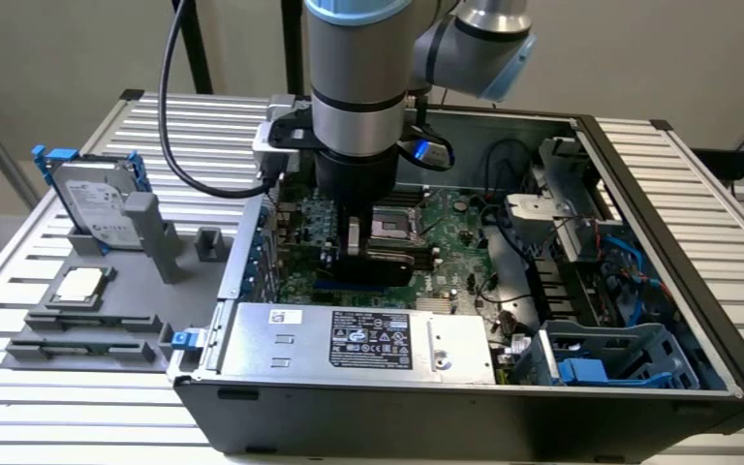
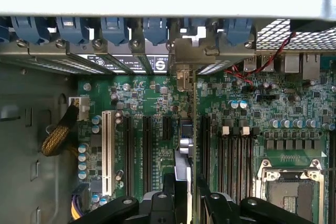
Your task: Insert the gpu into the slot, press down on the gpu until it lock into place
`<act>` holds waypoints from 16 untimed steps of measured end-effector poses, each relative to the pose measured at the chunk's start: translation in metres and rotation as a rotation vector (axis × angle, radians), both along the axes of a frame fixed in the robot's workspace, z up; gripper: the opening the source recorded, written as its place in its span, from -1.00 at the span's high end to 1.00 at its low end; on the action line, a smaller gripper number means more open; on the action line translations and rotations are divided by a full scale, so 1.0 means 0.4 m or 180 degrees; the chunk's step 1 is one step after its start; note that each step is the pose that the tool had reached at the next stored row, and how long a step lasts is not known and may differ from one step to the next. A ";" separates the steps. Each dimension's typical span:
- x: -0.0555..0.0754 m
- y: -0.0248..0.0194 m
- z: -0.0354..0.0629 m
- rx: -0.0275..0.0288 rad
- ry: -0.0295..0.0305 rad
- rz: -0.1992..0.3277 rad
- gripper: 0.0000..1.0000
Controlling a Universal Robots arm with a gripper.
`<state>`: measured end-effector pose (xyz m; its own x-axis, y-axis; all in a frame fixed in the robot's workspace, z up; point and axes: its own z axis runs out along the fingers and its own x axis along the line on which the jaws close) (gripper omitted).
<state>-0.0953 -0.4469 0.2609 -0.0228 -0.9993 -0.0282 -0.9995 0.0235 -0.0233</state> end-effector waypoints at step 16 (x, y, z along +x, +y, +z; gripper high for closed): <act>0.000 0.001 0.003 0.0001 0.0000 0.0026 0.47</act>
<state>-0.0954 -0.4467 0.2619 -0.0147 -0.9995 -0.0284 -0.9996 0.0153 -0.0233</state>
